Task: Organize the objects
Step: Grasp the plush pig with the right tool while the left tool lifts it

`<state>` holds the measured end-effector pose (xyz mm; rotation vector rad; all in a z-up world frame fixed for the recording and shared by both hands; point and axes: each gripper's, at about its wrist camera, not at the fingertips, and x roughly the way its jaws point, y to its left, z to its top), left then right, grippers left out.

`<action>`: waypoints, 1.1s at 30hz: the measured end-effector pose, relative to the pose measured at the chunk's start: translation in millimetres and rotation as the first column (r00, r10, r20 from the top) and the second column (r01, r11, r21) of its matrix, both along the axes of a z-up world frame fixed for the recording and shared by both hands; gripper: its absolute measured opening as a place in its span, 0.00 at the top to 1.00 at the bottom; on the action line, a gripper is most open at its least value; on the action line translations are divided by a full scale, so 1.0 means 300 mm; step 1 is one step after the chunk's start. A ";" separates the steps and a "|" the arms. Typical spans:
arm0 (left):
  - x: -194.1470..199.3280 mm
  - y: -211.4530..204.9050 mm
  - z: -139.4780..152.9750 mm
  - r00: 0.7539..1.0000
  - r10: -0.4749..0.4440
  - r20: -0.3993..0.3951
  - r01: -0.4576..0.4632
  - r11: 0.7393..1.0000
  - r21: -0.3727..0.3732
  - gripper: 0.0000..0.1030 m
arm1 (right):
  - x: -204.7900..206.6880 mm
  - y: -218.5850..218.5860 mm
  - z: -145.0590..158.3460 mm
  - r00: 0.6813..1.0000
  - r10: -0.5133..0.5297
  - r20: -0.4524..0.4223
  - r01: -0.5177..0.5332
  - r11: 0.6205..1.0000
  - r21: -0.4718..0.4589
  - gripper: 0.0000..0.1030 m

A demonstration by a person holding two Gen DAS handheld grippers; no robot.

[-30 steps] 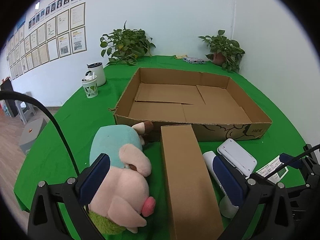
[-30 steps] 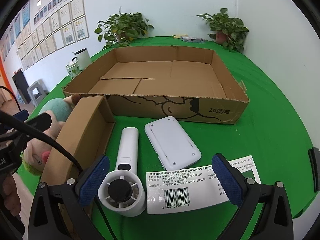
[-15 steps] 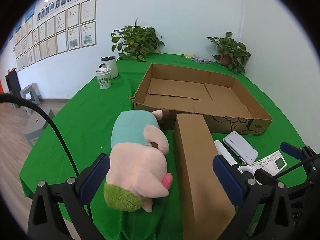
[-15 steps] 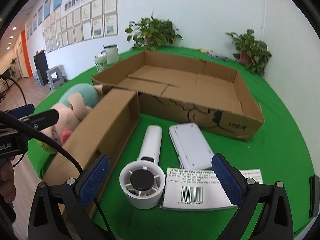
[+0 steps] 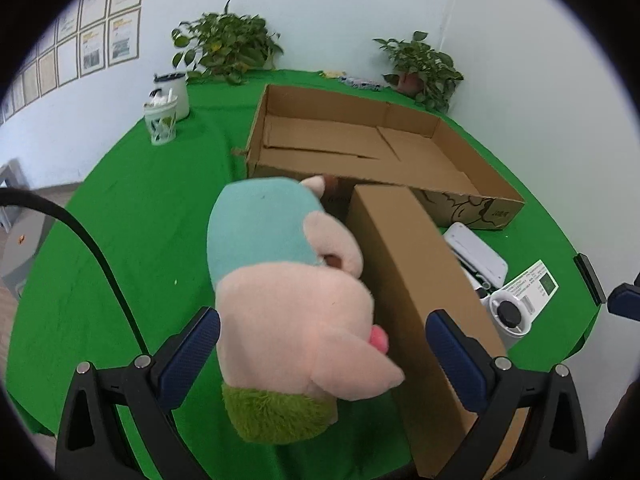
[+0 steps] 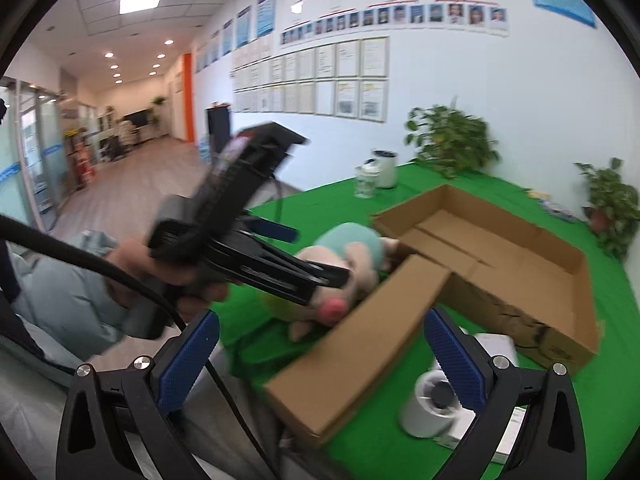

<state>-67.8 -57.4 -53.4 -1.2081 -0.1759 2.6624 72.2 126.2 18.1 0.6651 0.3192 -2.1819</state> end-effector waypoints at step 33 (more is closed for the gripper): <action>0.114 -0.086 -0.125 0.992 0.110 -0.062 -0.102 0.988 0.117 0.31 | -0.727 -0.434 -0.284 0.886 0.105 0.451 -0.189 0.971 0.144 0.00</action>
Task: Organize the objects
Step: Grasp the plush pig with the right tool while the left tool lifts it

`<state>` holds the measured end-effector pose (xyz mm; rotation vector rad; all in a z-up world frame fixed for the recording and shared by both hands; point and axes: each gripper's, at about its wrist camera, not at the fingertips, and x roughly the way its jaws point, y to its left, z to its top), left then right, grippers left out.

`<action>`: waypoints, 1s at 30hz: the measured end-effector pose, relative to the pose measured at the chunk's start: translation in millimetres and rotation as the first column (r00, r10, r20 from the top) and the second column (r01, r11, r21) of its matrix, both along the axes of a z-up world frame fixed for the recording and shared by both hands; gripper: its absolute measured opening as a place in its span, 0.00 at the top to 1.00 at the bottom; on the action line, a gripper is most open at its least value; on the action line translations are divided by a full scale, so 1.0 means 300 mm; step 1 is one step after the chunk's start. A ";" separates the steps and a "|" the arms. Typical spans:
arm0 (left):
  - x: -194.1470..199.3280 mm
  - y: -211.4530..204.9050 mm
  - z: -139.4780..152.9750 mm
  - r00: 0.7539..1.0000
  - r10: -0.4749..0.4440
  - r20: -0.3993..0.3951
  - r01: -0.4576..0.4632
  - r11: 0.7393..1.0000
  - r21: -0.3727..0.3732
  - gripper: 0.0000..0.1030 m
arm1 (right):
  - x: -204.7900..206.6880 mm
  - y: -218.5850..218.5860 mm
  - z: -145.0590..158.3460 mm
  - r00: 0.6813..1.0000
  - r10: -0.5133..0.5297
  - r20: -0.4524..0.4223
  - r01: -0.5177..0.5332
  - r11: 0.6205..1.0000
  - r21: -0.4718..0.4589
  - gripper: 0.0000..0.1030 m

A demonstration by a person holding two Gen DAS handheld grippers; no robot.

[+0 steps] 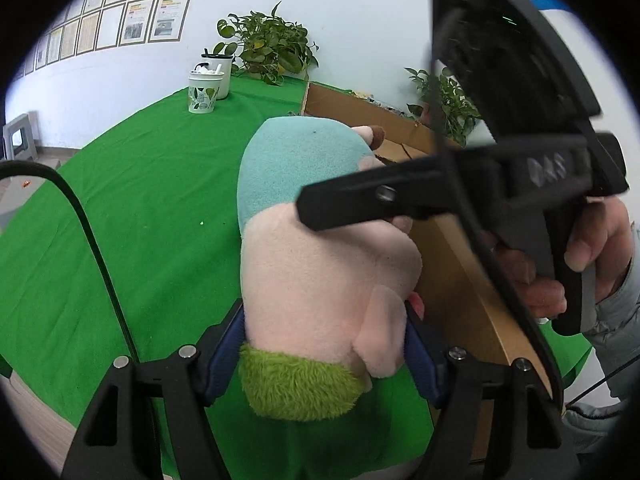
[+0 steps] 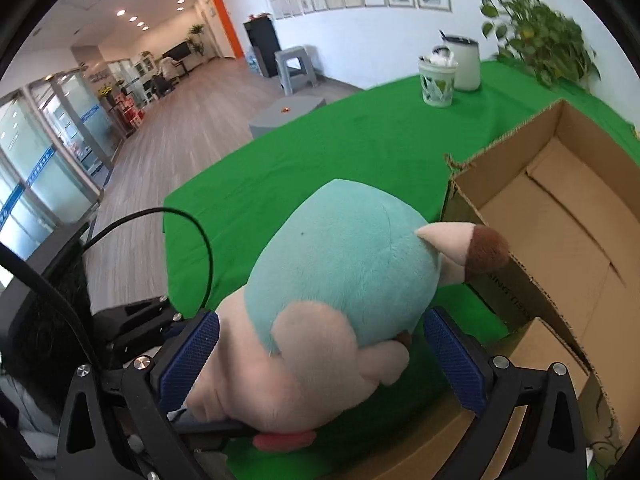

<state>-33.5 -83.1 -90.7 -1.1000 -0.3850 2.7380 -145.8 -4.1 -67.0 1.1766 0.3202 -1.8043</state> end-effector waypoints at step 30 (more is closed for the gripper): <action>-0.151 0.357 0.416 0.934 -0.298 -0.197 0.231 0.925 -0.302 0.40 | 0.035 0.423 0.356 0.849 -0.509 -0.142 0.465 0.847 -0.257 0.13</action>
